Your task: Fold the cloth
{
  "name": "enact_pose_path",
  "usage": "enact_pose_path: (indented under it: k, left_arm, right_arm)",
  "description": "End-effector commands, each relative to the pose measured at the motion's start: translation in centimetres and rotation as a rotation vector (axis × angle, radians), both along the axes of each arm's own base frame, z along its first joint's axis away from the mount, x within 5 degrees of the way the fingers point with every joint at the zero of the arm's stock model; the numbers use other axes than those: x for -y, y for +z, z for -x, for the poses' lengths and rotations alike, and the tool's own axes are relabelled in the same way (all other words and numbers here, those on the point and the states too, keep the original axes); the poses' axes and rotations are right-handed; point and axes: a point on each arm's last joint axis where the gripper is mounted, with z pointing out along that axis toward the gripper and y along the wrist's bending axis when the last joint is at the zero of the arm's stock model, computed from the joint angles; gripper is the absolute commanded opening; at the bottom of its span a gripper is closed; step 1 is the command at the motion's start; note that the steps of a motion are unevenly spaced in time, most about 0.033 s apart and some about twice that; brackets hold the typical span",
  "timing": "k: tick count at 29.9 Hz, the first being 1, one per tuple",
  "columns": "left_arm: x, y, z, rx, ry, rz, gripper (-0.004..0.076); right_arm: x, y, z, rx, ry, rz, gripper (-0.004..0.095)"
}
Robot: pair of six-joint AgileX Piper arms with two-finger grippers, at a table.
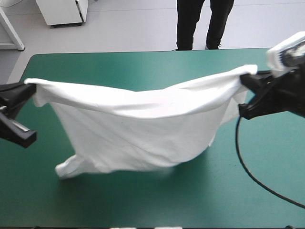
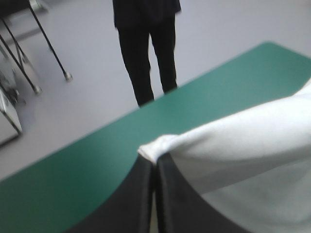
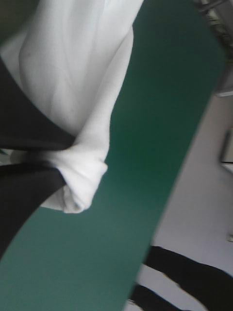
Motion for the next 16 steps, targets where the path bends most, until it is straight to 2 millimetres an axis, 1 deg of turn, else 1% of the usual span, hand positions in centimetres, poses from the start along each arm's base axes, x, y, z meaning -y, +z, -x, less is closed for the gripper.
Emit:
enact_pose_path:
  k: [1, 2, 5, 8, 10, 12, 13, 16]
  left_arm:
    - [-1.0, 3.9, 3.2, 0.223, -0.015, 0.067, -0.0022]
    - [-1.3, 4.9, 4.0, 0.283, -0.018, 0.093, -0.0022]
    - [-1.9, 6.8, 5.8, 0.415, -0.018, 0.137, -0.0022]
    - [-2.2, 8.2, 7.1, 0.542, -0.037, 0.159, -0.0022]
    - [-2.3, 8.9, 7.5, 0.605, -0.04, 0.18, -0.0022]
    - [-2.3, 9.4, 7.3, 0.658, -0.033, 0.188, -0.0022]
    - [-2.2, 9.6, 7.0, 0.678, -0.028, 0.197, -0.0022]
    - [-1.9, 10.3, 5.6, 0.729, -0.007, 0.218, -0.0022]
  right_arm:
    - [2.0, 5.4, 4.9, 0.307, -0.007, -0.11, -0.0013]
    - [2.4, 6.5, 5.9, 0.37, -0.003, -0.136, -0.0013]
    - [3.2, 8.9, 8.5, 0.549, 0.014, -0.216, -0.0013]
    - [3.8, 10.4, 10.4, 0.681, 0.031, -0.269, -0.0013]
    - [3.9, 10.9, 10.7, 0.733, 0.036, -0.293, -0.0013]
    - [3.8, 11.3, 10.5, 0.767, 0.032, -0.312, -0.0013]
    - [3.9, 11.5, 10.4, 0.785, 0.027, -0.32, -0.0013]
    - [3.6, 11.9, 8.9, 0.826, -0.008, -0.305, -0.0013]
